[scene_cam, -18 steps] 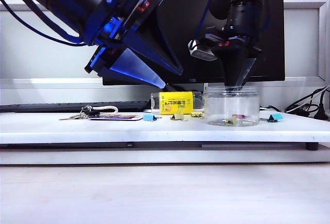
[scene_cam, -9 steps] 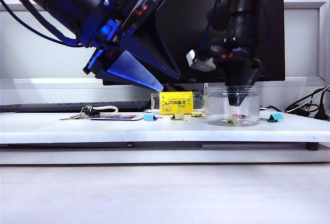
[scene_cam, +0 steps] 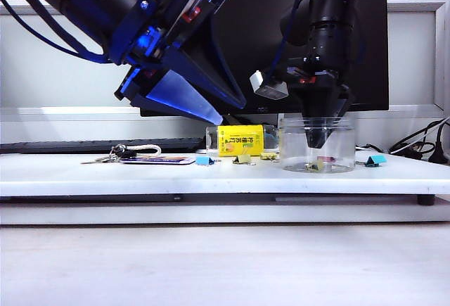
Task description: Take the clips out of the round transparent plastic box and place them on the table.
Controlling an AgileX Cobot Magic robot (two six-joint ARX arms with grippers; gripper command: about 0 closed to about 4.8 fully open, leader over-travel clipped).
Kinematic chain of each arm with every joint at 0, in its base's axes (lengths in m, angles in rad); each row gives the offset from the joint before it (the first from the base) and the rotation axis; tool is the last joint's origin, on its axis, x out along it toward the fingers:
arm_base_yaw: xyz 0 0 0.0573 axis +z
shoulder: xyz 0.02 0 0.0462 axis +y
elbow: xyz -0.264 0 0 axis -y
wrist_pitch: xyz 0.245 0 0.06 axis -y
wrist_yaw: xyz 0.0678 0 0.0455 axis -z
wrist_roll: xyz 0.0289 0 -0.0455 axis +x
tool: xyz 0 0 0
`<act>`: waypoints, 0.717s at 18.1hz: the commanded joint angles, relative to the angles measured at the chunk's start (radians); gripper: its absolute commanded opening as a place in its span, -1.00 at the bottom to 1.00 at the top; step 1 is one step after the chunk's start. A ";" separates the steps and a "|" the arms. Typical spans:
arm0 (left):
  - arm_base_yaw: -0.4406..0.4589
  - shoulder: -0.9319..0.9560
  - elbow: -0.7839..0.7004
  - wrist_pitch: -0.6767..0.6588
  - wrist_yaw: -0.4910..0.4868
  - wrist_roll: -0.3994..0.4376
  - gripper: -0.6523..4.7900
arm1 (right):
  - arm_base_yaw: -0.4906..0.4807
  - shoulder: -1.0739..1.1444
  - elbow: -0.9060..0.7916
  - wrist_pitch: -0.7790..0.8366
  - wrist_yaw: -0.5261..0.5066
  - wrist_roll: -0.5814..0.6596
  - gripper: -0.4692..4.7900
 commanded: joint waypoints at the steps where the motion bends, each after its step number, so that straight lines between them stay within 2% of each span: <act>1: 0.000 -0.003 0.001 0.005 0.003 0.011 0.03 | 0.004 0.002 0.002 -0.001 -0.006 -0.032 -0.51; 8: 0.000 -0.003 0.001 0.002 0.003 0.012 0.03 | 0.040 0.042 0.003 -0.010 -0.002 -0.100 -0.51; 13: 0.000 -0.003 0.001 -0.002 0.003 0.015 0.03 | 0.040 0.045 0.003 -0.010 0.024 -0.103 -0.51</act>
